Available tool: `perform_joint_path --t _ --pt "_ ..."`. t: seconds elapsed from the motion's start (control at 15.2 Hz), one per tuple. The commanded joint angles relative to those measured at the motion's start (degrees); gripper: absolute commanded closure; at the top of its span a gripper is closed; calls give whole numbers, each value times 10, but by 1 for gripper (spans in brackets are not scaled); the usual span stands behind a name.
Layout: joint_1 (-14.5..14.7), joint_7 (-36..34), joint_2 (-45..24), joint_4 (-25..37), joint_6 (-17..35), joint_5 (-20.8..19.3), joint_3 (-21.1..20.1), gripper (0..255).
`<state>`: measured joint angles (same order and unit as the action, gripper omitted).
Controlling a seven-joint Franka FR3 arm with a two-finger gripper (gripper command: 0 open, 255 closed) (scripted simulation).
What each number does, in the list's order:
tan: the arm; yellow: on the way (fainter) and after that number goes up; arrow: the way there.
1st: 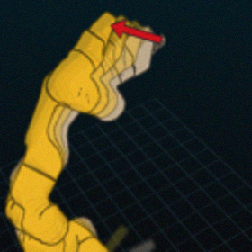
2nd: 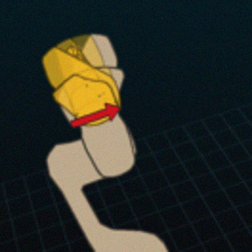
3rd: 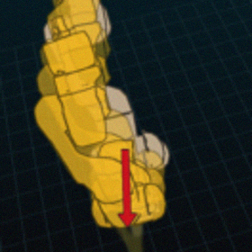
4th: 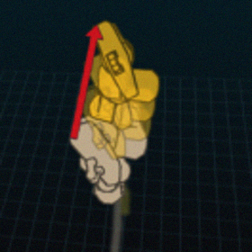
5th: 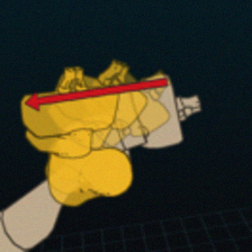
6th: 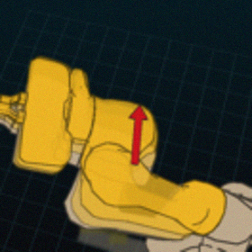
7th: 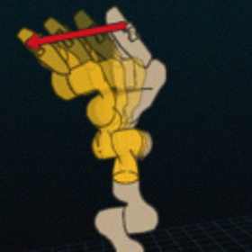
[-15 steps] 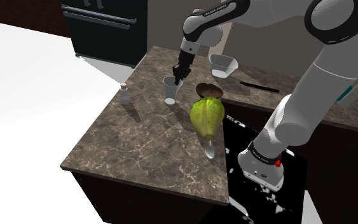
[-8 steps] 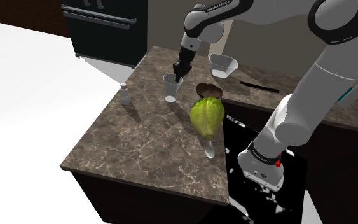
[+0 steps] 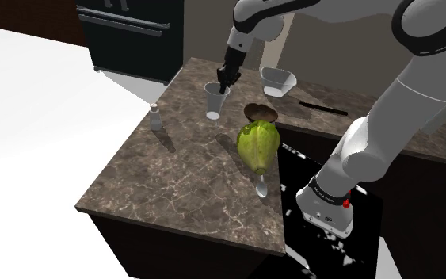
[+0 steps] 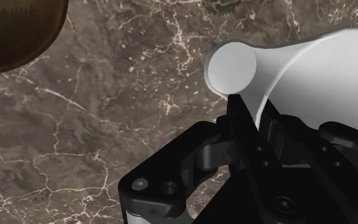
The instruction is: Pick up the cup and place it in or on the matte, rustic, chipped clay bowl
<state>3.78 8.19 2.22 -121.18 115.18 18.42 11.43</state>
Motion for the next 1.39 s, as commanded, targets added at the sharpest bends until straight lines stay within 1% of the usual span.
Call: perform_joint_path --t 0.0,0.66,0.99,1.32 --pt "0 -7 8 7 -13 -4 -1 255" --pt "-1 -30 27 62 -84 -16 0 255" --pt "-31 19 64 45 -119 -36 34 255" --pt "-62 72 87 46 -157 -57 71 255"
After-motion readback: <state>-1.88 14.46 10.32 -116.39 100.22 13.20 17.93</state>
